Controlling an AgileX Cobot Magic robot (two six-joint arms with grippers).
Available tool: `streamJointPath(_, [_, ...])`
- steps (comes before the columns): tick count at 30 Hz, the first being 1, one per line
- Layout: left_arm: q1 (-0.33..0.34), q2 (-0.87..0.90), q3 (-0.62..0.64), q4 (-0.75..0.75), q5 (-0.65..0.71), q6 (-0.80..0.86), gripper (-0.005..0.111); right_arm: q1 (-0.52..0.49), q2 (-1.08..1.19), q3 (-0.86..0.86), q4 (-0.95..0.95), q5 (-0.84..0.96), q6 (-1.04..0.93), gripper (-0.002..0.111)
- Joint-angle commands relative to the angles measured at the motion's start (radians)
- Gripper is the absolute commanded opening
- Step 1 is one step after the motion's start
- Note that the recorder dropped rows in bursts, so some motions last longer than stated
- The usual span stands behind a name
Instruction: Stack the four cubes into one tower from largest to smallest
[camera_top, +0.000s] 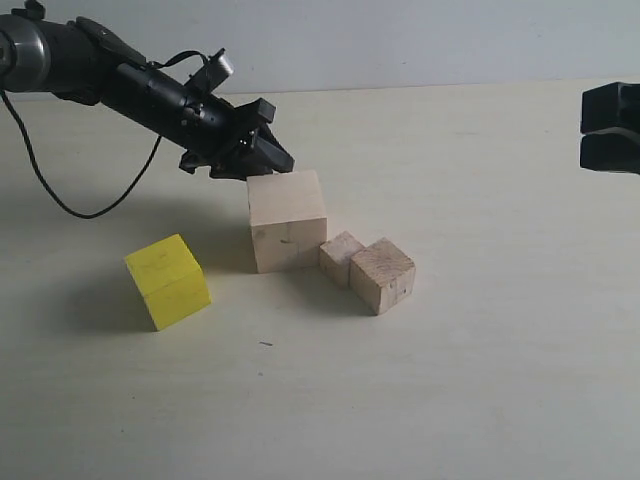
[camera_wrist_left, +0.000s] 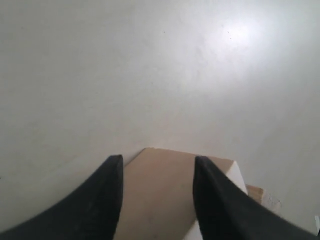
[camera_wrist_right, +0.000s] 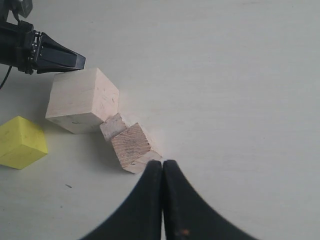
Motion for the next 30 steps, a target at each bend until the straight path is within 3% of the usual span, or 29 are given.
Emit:
streamJointPath(1, [-0.007, -0.004, -0.003, -0.005, 0.033, 0.019, 0.044, 0.005, 0.002, -0.008, -0.01, -0.011, -0.007, 0.0])
streamJointPath(16, [-0.007, -0.004, -0.003, -0.001, 0.099, 0.073, 0.044, 0.005, 0.002, -0.008, -0.01, -0.011, -0.007, 0.0])
streamJointPath(25, [-0.007, -0.004, -0.003, 0.002, 0.073, 0.073, 0.044, 0.005, 0.002, -0.008, -0.01, -0.011, -0.007, 0.0])
streamJointPath(28, [0.006, -0.024, -0.004, 0.001, 0.06, 0.071, 0.044, 0.005, 0.002, -0.008, -0.01, -0.011, -0.007, 0.0])
streamJointPath(30, [0.05, -0.079, -0.015, 0.002, 0.067, 0.071, 0.044, 0.005, 0.002, -0.008, -0.01, -0.003, -0.007, 0.0])
